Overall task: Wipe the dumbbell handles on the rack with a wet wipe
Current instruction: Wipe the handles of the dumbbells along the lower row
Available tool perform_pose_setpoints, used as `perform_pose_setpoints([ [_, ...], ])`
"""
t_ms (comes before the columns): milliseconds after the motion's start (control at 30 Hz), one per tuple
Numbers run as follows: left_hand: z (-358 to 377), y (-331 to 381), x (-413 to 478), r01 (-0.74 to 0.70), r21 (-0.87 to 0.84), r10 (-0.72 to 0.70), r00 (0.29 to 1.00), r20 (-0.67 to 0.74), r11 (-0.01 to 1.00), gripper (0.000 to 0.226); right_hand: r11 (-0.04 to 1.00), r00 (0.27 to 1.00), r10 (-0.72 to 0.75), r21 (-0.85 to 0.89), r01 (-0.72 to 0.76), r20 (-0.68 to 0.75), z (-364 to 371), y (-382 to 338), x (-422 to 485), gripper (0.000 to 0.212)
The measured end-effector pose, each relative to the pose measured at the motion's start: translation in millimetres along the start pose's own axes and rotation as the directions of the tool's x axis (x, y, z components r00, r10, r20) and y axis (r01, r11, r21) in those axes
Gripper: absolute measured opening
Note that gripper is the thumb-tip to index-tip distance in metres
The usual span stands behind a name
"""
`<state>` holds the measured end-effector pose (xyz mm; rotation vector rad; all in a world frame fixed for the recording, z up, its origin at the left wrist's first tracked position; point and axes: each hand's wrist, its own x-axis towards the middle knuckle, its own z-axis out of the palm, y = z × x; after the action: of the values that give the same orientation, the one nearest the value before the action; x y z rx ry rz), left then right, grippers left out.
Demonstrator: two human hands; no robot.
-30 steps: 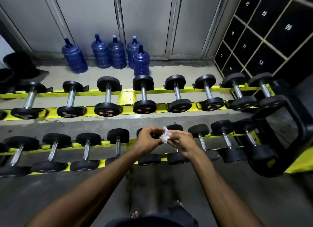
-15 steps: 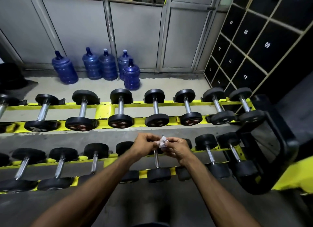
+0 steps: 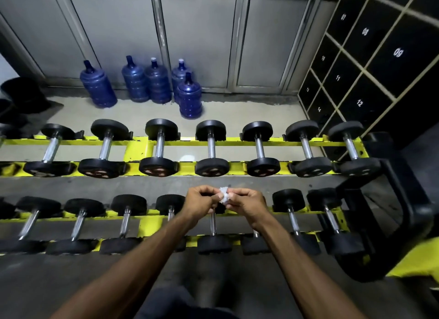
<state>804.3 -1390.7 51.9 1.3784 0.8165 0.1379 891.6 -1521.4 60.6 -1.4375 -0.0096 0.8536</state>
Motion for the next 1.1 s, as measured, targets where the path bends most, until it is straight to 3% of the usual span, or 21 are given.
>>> perform_pose_setpoints([
  [133,-2,2,16,-0.023,0.015,0.023,1.000,-0.001,1.000,0.005,0.999,0.998,0.000,0.034,-0.002,0.069,0,-2,12,0.009],
  [367,-13,7,53,-0.022,0.071,0.012,0.989,0.144,0.997,0.018,1.000,0.999,-0.007,0.016,0.007,-0.036,10,-2,46,0.025],
  [600,-22,-19,79,-0.031,0.085,0.012,0.978,0.210,0.996,0.024,0.981,0.996,-0.088,-0.176,0.086,-0.007,8,25,77,0.024],
  [733,-13,-45,85,0.002,0.117,-0.017,0.992,0.128,0.993,0.024,0.978,1.000,-0.027,-0.208,0.026,-0.005,0,42,94,0.019],
  [867,1,-76,94,0.074,0.153,-0.063,0.995,-0.072,0.986,0.019,0.976,0.991,0.131,-0.173,-0.131,-0.013,-14,65,120,0.016],
  [1000,12,-124,98,0.221,0.171,-0.171,0.950,-0.262,0.960,0.016,0.942,0.948,0.317,-0.110,-0.318,-0.028,-34,96,154,0.013],
  [1100,22,-165,100,0.320,0.222,-0.237,0.912,-0.335,0.921,0.015,0.920,0.938,0.345,-0.181,-0.347,-0.041,-52,131,178,0.006],
])
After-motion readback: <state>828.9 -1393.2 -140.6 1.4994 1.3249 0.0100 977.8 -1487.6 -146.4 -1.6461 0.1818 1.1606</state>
